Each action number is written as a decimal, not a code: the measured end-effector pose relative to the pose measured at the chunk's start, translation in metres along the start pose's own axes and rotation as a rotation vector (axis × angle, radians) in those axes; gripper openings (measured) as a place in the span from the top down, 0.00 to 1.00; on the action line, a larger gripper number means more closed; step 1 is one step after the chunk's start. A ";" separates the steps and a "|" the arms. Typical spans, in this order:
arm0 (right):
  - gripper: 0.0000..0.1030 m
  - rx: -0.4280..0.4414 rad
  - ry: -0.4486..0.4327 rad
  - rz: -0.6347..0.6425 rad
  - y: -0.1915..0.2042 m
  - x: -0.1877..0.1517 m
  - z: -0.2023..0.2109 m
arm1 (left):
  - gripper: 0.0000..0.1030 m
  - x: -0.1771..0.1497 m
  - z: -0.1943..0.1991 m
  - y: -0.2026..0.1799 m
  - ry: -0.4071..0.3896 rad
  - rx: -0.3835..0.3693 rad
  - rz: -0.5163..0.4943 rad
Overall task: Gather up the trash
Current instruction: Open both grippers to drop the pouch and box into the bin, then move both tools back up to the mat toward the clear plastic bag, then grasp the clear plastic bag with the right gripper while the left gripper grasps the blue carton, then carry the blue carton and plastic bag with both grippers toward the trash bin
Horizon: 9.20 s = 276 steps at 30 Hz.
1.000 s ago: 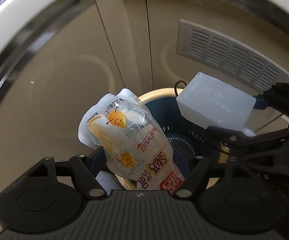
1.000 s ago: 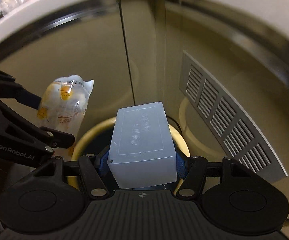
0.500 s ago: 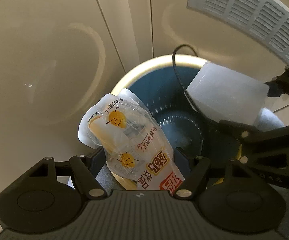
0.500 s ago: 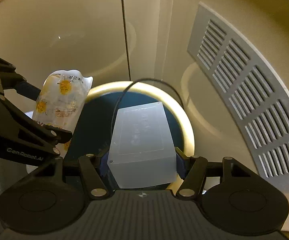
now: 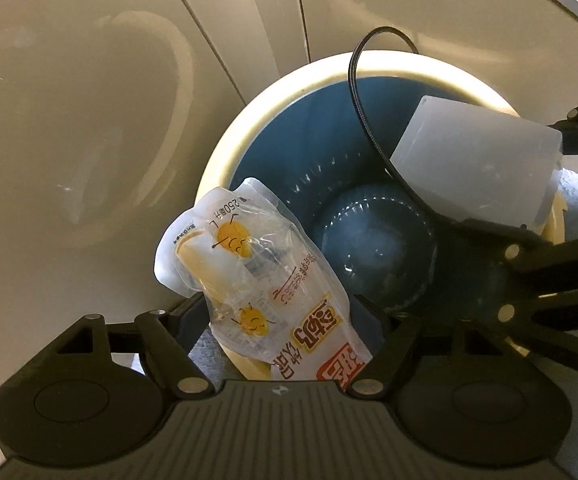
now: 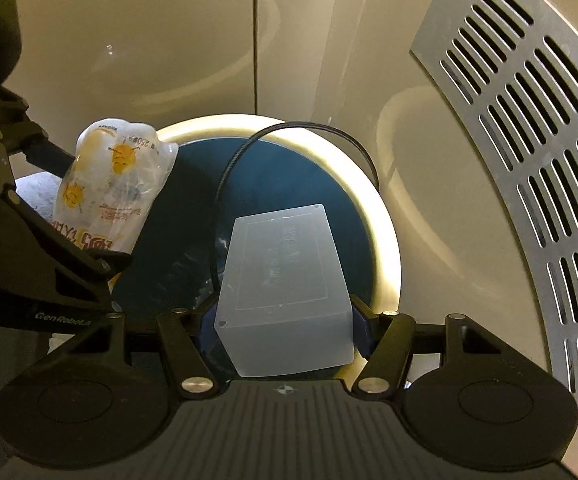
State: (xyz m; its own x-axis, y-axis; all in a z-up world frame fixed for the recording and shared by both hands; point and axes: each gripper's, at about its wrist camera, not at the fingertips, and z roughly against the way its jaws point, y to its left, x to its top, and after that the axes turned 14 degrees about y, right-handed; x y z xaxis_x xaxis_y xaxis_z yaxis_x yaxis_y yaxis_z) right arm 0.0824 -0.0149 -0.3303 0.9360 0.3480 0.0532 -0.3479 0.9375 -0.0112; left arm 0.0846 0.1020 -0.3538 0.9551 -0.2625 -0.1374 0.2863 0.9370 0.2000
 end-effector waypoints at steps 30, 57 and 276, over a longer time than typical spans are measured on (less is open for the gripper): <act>0.06 0.041 -0.594 -0.249 -0.044 -0.125 0.238 | 0.00 -0.139 0.223 0.056 -0.446 -0.022 0.299; 0.00 0.102 -0.742 -0.212 -0.030 -0.189 0.282 | 0.00 -0.192 0.261 0.036 -0.591 0.017 0.286; 0.98 0.133 -0.346 -0.297 -0.032 -0.064 0.108 | 0.56 -0.089 0.093 0.033 -0.228 -0.046 0.211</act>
State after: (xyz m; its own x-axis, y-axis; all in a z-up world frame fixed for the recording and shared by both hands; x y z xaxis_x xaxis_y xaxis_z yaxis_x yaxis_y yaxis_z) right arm 0.0274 -0.0680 -0.2259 0.9311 0.0209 0.3643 -0.0930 0.9790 0.1816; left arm 0.0157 0.1351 -0.2451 0.9870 -0.1013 0.1246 0.0813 0.9844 0.1562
